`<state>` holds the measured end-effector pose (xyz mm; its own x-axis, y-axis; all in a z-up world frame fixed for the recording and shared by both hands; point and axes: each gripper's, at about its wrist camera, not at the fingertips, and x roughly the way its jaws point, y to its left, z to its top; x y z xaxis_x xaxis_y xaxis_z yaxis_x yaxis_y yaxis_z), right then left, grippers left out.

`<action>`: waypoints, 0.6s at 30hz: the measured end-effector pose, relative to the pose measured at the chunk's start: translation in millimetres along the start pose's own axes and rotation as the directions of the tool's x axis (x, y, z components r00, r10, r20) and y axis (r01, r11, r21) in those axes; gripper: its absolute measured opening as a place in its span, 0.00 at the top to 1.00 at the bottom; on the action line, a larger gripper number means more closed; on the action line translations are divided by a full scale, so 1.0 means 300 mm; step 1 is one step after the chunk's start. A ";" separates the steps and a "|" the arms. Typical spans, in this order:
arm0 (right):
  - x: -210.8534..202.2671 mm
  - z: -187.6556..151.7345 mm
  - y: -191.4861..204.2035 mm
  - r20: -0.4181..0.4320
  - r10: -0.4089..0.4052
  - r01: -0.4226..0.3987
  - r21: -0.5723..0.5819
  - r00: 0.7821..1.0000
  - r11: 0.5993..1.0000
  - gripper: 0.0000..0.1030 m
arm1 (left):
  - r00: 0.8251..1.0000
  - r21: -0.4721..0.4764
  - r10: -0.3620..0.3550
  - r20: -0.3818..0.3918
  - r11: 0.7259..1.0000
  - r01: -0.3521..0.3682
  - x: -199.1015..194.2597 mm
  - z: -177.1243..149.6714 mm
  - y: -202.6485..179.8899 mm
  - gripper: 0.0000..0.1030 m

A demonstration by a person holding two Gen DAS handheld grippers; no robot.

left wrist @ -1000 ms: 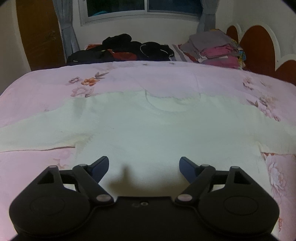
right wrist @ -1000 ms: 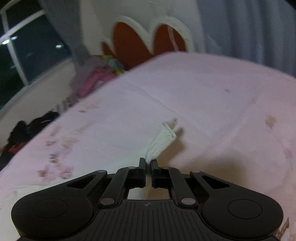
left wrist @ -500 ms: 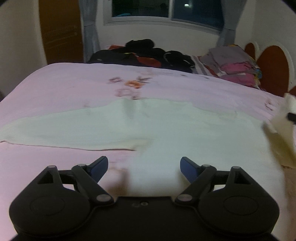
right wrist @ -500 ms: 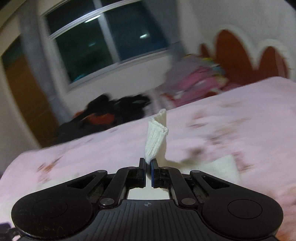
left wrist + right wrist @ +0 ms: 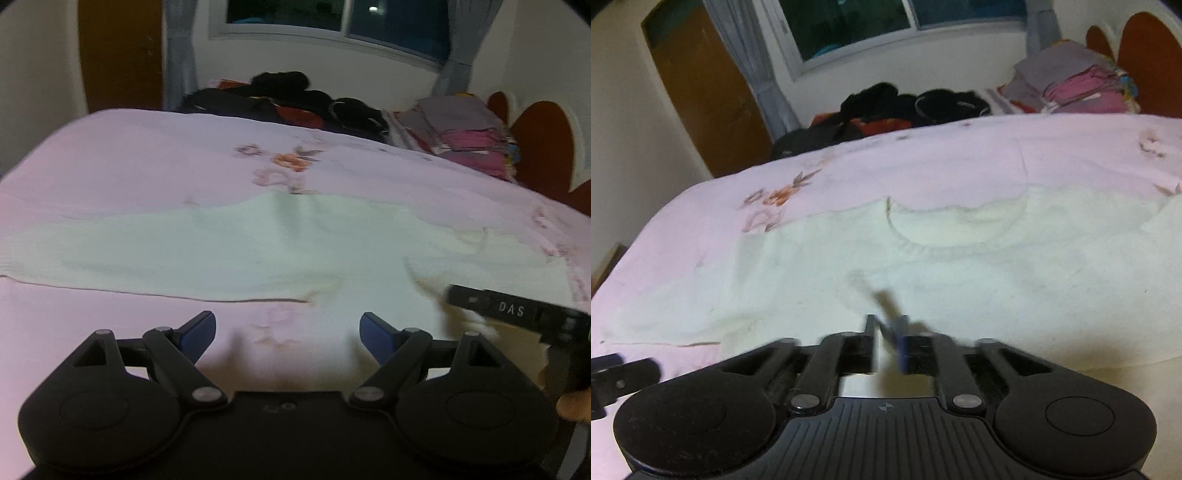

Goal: Fold small clothes

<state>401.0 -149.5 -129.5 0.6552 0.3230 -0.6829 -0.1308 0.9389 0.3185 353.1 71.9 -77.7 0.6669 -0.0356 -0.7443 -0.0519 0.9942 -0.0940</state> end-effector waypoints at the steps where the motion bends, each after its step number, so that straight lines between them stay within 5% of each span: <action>1: -0.014 0.008 -0.012 0.024 -0.009 0.010 -0.003 1.000 1.000 0.42 | 1.000 -0.007 -0.026 -0.002 1.000 0.026 0.009 0.004 -0.015 0.18; 6: -0.145 0.001 -0.108 0.088 -0.114 0.116 -0.026 0.990 0.993 0.42 | 0.988 -0.029 -0.142 -0.056 0.990 0.141 0.106 0.024 -0.124 0.18; 8: -0.190 -0.012 -0.166 0.097 -0.189 0.192 -0.032 0.977 0.981 0.42 | 0.979 -0.034 -0.190 -0.078 0.982 0.188 0.159 0.028 -0.170 0.25; 12: -0.260 -0.053 -0.312 0.094 -0.301 0.302 0.011 0.949 0.953 0.42 | 0.975 -0.019 -0.202 -0.090 0.979 0.201 0.272 0.039 -0.251 0.33; 18: -0.319 -0.110 -0.457 0.068 -0.378 0.373 0.079 0.923 0.924 0.42 | 0.974 -0.022 -0.205 -0.097 0.979 0.204 0.361 0.045 -0.309 0.76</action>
<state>331.7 -305.1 -129.3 0.7047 -0.0650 -0.7065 0.1820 0.9790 0.0914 440.1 -22.6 -140.7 0.5878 -0.2485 -0.7699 0.0690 0.9636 -0.2583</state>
